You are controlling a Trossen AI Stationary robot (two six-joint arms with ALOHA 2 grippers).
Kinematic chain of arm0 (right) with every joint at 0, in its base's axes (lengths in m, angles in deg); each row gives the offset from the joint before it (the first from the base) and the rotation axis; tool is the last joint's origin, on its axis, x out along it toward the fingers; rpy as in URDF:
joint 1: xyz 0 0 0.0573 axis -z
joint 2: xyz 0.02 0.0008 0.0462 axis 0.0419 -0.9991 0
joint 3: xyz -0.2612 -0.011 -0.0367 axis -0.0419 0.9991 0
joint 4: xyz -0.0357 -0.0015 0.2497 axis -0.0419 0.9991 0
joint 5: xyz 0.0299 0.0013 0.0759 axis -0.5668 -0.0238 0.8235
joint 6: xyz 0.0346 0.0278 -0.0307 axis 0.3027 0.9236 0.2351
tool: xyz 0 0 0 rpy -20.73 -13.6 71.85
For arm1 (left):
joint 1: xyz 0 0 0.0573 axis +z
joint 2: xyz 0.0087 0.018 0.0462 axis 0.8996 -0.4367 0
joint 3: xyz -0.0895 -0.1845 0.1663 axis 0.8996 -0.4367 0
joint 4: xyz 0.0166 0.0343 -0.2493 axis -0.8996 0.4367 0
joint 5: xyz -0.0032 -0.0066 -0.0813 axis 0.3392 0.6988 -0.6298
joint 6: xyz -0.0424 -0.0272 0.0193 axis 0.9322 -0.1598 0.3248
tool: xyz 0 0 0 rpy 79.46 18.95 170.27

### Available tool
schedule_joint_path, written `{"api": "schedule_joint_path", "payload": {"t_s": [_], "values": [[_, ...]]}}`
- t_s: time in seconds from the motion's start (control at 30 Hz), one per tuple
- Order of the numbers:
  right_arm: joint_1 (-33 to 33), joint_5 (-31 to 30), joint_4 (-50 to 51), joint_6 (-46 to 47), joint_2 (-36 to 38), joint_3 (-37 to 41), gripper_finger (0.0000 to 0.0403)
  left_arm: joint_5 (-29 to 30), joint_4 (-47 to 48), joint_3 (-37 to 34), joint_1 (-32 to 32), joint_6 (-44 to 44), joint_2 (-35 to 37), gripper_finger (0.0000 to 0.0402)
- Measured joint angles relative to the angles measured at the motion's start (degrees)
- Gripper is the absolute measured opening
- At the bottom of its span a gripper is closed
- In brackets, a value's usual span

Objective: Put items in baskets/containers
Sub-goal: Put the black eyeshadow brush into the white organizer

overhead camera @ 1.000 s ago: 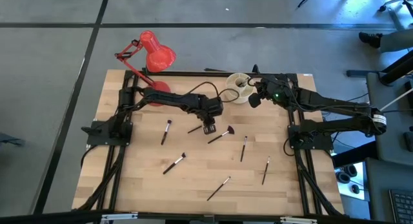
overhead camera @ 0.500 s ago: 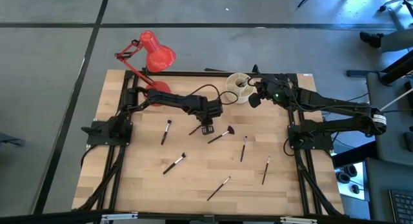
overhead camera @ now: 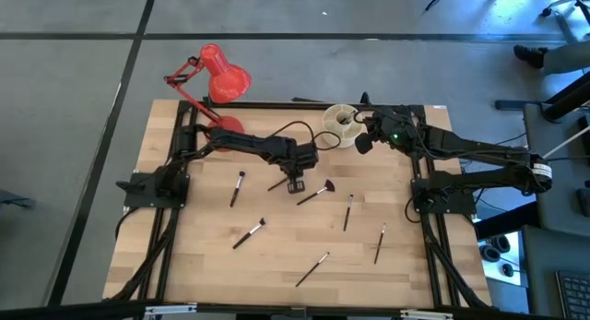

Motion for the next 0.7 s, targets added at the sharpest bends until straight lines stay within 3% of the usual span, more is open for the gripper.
{"api": "schedule_joint_path", "payload": {"t_s": [0.2, 0.37, 0.47, 0.7], "values": [[0.0, -0.1, 0.0, 0.0, 0.0, 0.0, 0.0042, 6.7, -1.8, 4.6, 0.4, -2.8, 2.2, 0.0003], [0.0, -0.2, -0.1, -0.3, 0.0, 0.0, 0.0042, 14.5, -16.5, 8.9, 1.7, -7.9, 3.0, 0.0002], [0.0, -2.7, -0.4, -0.3, 0.7, 0.0, 0.0042, 18.5, -30.1, 9.3, 3.1, -13.3, 2.9, 0.0003], [0.0, -7.7, 2.6, 1.3, 4.6, 0.0, 0.0042, 15.2, -51.8, 9.3, 8.4, -13.9, 2.3, 0.0003]]}}
